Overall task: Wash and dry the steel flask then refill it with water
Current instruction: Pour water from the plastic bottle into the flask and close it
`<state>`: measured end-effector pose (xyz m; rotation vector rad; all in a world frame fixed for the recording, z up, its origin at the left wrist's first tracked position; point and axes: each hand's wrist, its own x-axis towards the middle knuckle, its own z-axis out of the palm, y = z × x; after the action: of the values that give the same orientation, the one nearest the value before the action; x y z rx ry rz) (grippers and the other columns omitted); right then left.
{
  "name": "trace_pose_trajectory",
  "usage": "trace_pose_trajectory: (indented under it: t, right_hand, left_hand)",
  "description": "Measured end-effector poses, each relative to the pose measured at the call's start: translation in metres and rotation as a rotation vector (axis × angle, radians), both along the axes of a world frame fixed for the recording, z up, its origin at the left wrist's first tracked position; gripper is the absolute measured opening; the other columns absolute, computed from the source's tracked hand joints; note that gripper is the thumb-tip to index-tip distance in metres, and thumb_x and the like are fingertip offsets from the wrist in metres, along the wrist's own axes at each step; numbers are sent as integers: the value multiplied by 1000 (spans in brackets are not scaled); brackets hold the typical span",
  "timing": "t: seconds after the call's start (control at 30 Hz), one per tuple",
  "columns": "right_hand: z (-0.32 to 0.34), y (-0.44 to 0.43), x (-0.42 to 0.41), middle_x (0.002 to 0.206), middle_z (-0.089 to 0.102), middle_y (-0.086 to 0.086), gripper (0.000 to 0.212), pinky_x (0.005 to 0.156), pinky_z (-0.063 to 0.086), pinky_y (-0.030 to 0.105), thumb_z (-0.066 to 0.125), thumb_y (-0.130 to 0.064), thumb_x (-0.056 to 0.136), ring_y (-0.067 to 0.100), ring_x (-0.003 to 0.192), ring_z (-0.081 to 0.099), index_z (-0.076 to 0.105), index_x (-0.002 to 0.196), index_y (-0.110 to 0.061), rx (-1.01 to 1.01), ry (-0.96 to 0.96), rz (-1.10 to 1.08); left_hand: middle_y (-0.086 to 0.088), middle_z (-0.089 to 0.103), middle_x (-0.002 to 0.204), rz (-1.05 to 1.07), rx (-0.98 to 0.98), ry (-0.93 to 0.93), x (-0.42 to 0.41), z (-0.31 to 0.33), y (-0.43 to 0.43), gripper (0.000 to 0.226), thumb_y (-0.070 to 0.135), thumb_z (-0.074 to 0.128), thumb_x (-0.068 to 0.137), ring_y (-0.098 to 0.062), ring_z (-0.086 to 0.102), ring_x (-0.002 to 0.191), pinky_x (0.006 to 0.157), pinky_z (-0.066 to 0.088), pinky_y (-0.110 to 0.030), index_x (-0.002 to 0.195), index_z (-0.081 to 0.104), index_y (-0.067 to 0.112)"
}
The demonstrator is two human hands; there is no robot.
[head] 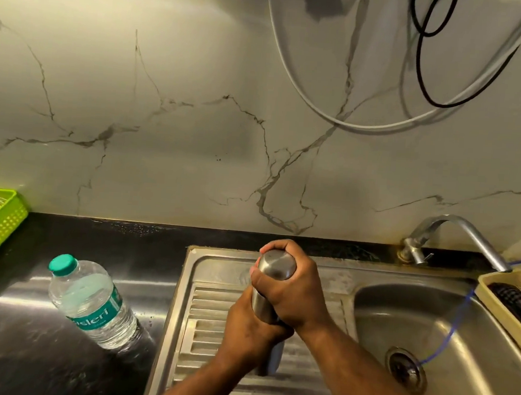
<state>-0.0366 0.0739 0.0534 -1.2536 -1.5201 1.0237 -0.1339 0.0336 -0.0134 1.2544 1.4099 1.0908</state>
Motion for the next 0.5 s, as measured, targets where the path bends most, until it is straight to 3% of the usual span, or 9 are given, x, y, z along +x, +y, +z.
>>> trace_pose_trajectory:
  t: [0.13,0.23,0.3,0.43,0.5]
  right_hand:
    - [-11,11,3,114,65,-15,60,85,59,27,89,-40,75,5,103,65,55,124,-40,-90,-10,189]
    - [-23,14,14,133,56,-18,75,98,53,31,77,-65,74,5,121,57,40,139,-53,-162,19,211]
    - [-31,14,23,132,55,-21,62,99,50,30,70,-67,81,3,123,54,44,135,-55,-185,-1,137]
    - [-47,7,39,121,61,-19,36,81,49,11,66,-50,89,-5,111,56,56,124,-46,-233,-30,52]
    - [-56,4,44,118,64,-15,31,81,51,10,68,-47,90,-5,109,58,62,120,-42,-241,-33,37]
  left_hand:
    - [10,74,111,2,2,28,-13,-15,16,63,24,90,71,-4,70,103,88,61,-32,125,60,32]
    - [7,72,109,64,-19,57,-31,-19,36,58,37,87,71,-5,69,101,87,61,-35,121,59,33]
    - [5,72,107,117,-32,62,-46,-20,58,58,45,87,67,-7,69,100,89,60,-36,117,61,32]
    - [6,69,109,211,-31,48,-71,-19,103,61,26,92,69,-8,64,103,82,50,-22,121,58,28]
    - [6,69,108,261,-29,36,-81,-26,118,61,23,94,67,-11,65,103,80,50,-22,117,59,27]
